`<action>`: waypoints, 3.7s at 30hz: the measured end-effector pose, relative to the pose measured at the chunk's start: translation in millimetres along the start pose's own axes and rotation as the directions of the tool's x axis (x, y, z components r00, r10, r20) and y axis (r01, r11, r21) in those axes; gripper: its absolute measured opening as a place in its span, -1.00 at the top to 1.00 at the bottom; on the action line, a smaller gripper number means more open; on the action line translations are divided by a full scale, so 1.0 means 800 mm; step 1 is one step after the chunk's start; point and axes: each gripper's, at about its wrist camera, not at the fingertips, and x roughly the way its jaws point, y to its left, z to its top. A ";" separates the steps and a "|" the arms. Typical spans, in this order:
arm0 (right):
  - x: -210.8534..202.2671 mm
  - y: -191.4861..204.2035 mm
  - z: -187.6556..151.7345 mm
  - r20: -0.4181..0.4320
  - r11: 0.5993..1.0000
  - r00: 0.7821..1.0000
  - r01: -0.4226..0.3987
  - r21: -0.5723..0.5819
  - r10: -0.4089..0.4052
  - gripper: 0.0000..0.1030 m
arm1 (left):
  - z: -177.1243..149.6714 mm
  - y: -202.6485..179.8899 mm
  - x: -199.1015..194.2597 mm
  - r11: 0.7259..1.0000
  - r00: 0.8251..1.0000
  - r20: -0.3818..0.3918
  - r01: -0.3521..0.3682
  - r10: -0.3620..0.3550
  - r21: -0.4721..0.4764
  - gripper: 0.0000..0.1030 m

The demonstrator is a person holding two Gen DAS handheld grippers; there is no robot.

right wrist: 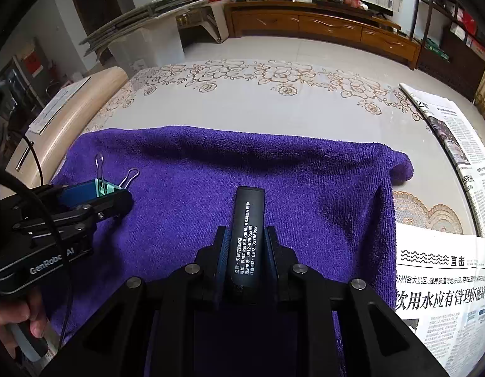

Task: Organize rigid objects
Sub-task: 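Carry the clip and black stick onto the purple towel and open both tools, then grasp the white-blue deodorant stick with the left tool while the right tool grasps the Vaseline jar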

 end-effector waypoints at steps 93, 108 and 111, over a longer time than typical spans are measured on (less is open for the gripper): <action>-0.154 -0.101 -0.270 0.082 0.957 0.971 0.202 0.208 -0.223 -0.06 | -0.245 -0.039 -0.138 0.975 0.981 0.109 0.139 -0.160 0.176 0.33; -0.157 -0.092 -0.270 0.111 0.963 0.972 0.181 0.199 -0.205 0.29 | -0.245 -0.038 -0.145 0.979 0.981 0.128 0.122 -0.144 0.166 0.33; -0.166 -0.090 -0.269 0.126 0.965 0.971 0.175 0.196 -0.202 0.29 | -0.242 -0.033 -0.151 0.980 0.979 0.141 0.122 -0.145 0.159 0.33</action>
